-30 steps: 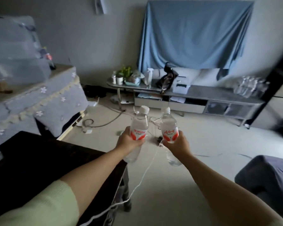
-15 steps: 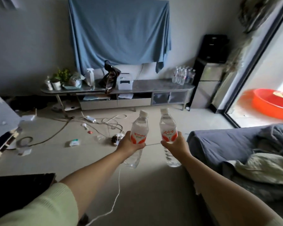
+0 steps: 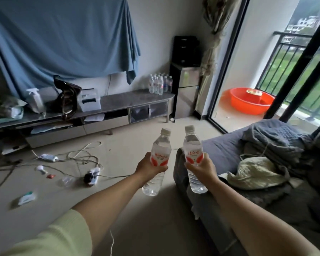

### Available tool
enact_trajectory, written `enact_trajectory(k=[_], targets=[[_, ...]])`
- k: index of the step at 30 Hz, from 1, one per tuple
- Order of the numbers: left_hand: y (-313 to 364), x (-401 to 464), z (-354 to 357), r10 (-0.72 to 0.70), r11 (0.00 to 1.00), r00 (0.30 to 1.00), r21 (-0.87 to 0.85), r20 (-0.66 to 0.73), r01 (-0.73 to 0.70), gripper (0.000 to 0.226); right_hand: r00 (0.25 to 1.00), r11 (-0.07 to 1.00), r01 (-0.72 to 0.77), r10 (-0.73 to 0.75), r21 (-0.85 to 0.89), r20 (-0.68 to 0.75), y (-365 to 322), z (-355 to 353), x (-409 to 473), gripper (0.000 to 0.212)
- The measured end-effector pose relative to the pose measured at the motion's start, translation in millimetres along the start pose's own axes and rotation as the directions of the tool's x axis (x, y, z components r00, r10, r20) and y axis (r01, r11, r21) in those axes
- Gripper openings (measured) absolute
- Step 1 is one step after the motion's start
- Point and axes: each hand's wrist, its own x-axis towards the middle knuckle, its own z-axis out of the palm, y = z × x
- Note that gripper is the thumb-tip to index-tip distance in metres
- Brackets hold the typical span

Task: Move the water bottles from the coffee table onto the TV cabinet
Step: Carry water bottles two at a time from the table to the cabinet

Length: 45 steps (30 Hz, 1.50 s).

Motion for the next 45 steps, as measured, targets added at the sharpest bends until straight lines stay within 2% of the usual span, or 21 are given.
enact_trajectory(k=[6,11,14,20,27,34,43,45], targets=[[14.5,87.0,-19.4,0.024,1.0,0.999,-0.017,0.039,-0.023,0.06,0.999,1.0,-0.019,0.018,-0.013,-0.026,-8.3,16.1,79.6,0.048],[26.9,151.3,-51.0,0.027,1.0,1.0,-0.007,0.001,-0.027,0.063,0.999,0.999,-0.03,0.031,0.016,-0.033,-30.5,35.8,143.4,0.053],[29.9,185.1,-60.1,0.02,1.0,1.0,0.002,0.006,-0.02,0.069,0.998,0.998,-0.049,0.05,0.028,-0.037,-33.8,48.7,177.1,0.053],[32.7,251.5,-62.8,-0.017,0.999,1.0,-0.03,0.011,0.017,0.067,0.997,0.997,-0.071,0.072,0.014,-0.011,-36.6,71.3,244.8,0.053],[49.3,374.3,-66.4,-0.067,0.998,0.997,-0.023,-0.049,0.066,0.062,0.997,0.998,-0.063,0.061,0.023,0.052,-36.9,95.8,374.8,0.052],[87.9,497.6,-66.4,-0.122,0.991,0.987,-0.075,-0.104,0.115,0.064,0.994,0.996,-0.068,0.062,0.056,0.091,-43.2,90.7,514.2,0.049],[103.4,621.6,-75.7,-0.167,0.982,0.983,-0.107,-0.074,0.158,0.062,0.99,0.993,-0.111,0.106,0.049,0.097,-45.6,123.1,639.1,0.042],[105.4,661.3,-82.5,-0.164,0.983,0.984,-0.092,-0.066,0.158,0.069,0.99,0.992,-0.119,0.115,0.051,0.085,-47.9,136.8,672.5,0.042]])
